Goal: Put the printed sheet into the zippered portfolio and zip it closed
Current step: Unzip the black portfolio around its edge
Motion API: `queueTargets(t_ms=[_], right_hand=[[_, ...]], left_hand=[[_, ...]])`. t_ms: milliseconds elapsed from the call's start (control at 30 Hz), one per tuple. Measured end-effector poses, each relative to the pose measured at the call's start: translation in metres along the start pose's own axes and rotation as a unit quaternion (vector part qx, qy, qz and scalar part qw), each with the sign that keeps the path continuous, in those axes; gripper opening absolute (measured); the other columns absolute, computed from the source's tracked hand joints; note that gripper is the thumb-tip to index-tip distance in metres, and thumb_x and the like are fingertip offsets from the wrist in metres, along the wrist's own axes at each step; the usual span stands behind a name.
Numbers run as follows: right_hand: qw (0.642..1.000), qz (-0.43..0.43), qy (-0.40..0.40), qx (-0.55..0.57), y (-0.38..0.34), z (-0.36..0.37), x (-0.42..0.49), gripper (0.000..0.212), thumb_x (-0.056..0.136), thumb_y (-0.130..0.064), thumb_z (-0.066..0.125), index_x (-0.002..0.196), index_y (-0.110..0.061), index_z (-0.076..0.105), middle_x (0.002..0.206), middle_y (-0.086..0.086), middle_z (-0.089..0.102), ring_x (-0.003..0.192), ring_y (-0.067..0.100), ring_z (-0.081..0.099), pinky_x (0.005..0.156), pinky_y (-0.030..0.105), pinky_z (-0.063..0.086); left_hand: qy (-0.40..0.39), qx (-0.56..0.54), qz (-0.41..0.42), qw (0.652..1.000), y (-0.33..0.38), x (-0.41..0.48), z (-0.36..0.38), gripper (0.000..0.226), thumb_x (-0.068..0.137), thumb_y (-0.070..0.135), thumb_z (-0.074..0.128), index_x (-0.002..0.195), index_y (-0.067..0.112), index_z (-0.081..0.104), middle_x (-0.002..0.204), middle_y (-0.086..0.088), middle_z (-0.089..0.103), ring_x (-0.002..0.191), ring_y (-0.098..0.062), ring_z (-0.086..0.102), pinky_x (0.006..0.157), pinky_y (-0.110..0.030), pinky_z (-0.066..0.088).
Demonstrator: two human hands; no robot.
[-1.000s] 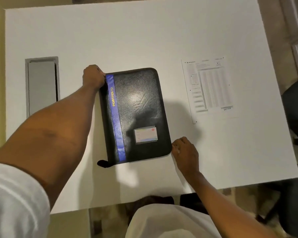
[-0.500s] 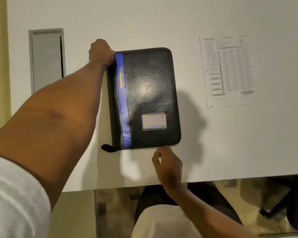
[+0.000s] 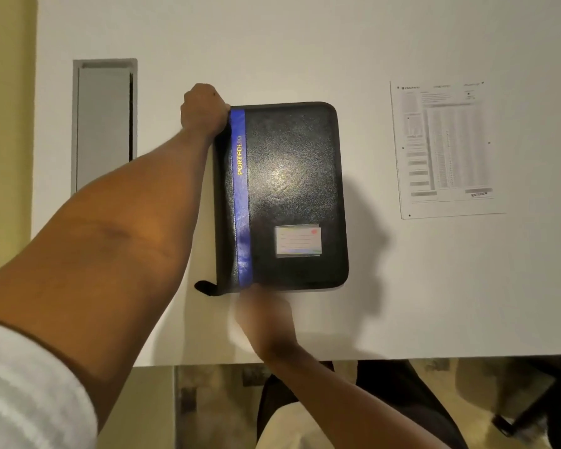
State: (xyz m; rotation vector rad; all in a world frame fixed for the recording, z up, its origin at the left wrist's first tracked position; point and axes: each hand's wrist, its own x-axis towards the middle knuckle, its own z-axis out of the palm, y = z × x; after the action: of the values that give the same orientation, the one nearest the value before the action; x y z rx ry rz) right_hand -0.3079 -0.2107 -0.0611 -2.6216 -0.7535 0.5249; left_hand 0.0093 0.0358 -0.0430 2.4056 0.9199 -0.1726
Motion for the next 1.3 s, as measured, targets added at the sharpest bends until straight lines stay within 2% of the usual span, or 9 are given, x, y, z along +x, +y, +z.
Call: queueTargets(t_ms=[100,233,367,433,533,633,833,967,1300], right_hand=[[0.999,-0.043,0.013,-0.003,0.006,-0.015,0.006,0.019,0.09,-0.04,0.074,0.09,-0.022,0.071,0.081,-0.003,0.068,0.06,0.016,0.066,0.051,0.026,0.055],[0.997,0.011,0.013,0.077,0.018,-0.055,0.024,0.037,0.104,-0.052,0.042,0.097,-0.023,0.064,0.088,-0.004,0.065,0.074,0.014,0.063,0.067,0.034,0.058],[0.985,0.069,0.116,0.11,0.04,-0.096,0.052,0.026,0.099,-0.038,0.053,0.101,-0.016,0.066,0.098,0.005,0.067,0.087,0.025,0.066,0.076,0.043,0.057],[0.978,0.098,0.153,0.107,0.053,-0.112,0.064,0.022,0.097,-0.034,0.059,0.106,-0.016,0.067,0.106,0.006,0.067,0.096,0.027,0.065,0.084,0.044,0.056],[0.971,0.13,0.163,0.115,0.072,-0.13,0.074,0.025,0.097,-0.035,0.06,0.115,-0.018,0.063,0.114,0.003,0.065,0.106,0.025,0.062,0.091,0.045,0.055],[0.968,0.152,0.176,0.098,0.085,-0.144,0.077,0.036,0.095,-0.03,0.065,0.124,-0.01,0.063,0.116,0.011,0.066,0.105,0.03,0.062,0.087,0.047,0.056],[0.971,0.203,0.055,0.116,0.102,-0.157,0.068,0.056,0.094,-0.031,0.064,0.143,-0.007,0.048,0.13,0.014,0.057,0.117,0.034,0.056,0.094,0.049,0.051],[0.959,0.229,0.0,0.165,0.106,-0.157,0.063,0.055,0.092,-0.026,0.066,0.139,-0.007,0.046,0.129,0.015,0.053,0.122,0.035,0.053,0.099,0.048,0.049],[0.935,0.254,0.02,0.245,0.112,-0.16,0.07,0.055,0.088,-0.021,0.069,0.138,-0.009,0.05,0.125,0.015,0.06,0.117,0.034,0.06,0.096,0.046,0.053]], left_hand=[[0.024,-0.05,0.036,0.998,-0.006,-0.012,0.002,0.01,0.095,0.014,0.06,0.097,0.012,0.069,0.118,-0.01,0.074,0.109,-0.026,0.068,0.082,-0.024,0.045],[0.052,-0.094,0.083,0.991,-0.017,-0.039,0.004,0.029,0.097,0.015,0.062,0.124,0.006,0.068,0.135,-0.016,0.057,0.108,-0.015,0.058,0.088,-0.011,0.033],[0.065,-0.091,0.094,0.989,-0.027,-0.07,0.003,0.035,0.098,0.018,0.062,0.131,0.007,0.066,0.141,-0.014,0.052,0.126,-0.027,0.056,0.103,-0.026,0.043],[0.062,-0.082,0.094,0.99,-0.031,-0.087,0.001,0.041,0.098,0.021,0.063,0.138,0.009,0.063,0.148,-0.014,0.049,0.136,-0.029,0.049,0.113,-0.036,0.041],[0.047,-0.082,0.078,0.992,-0.037,-0.117,0.001,0.049,0.099,0.026,0.063,0.146,0.013,0.058,0.158,-0.013,0.043,0.145,-0.031,0.041,0.121,-0.045,0.035],[0.034,-0.095,0.052,0.993,-0.038,-0.152,0.004,0.054,0.101,0.026,0.063,0.153,0.015,0.051,0.164,-0.012,0.037,0.151,-0.031,0.036,0.125,-0.046,0.032],[-0.011,-0.033,0.02,0.999,-0.046,-0.213,0.015,0.069,0.102,0.035,0.064,0.162,0.017,0.035,0.17,-0.019,0.023,0.157,-0.037,0.022,0.127,-0.05,0.026],[-0.034,-0.03,-0.044,0.998,-0.044,-0.233,0.019,0.072,0.103,0.036,0.061,0.163,0.014,0.028,0.166,-0.025,0.025,0.151,-0.045,0.028,0.122,-0.054,0.03],[-0.025,-0.044,-0.044,0.998,-0.03,-0.242,0.024,0.065,0.096,0.032,0.069,0.151,0.009,0.043,0.137,-0.022,0.052,0.128,-0.044,0.047,0.104,-0.055,0.046]])
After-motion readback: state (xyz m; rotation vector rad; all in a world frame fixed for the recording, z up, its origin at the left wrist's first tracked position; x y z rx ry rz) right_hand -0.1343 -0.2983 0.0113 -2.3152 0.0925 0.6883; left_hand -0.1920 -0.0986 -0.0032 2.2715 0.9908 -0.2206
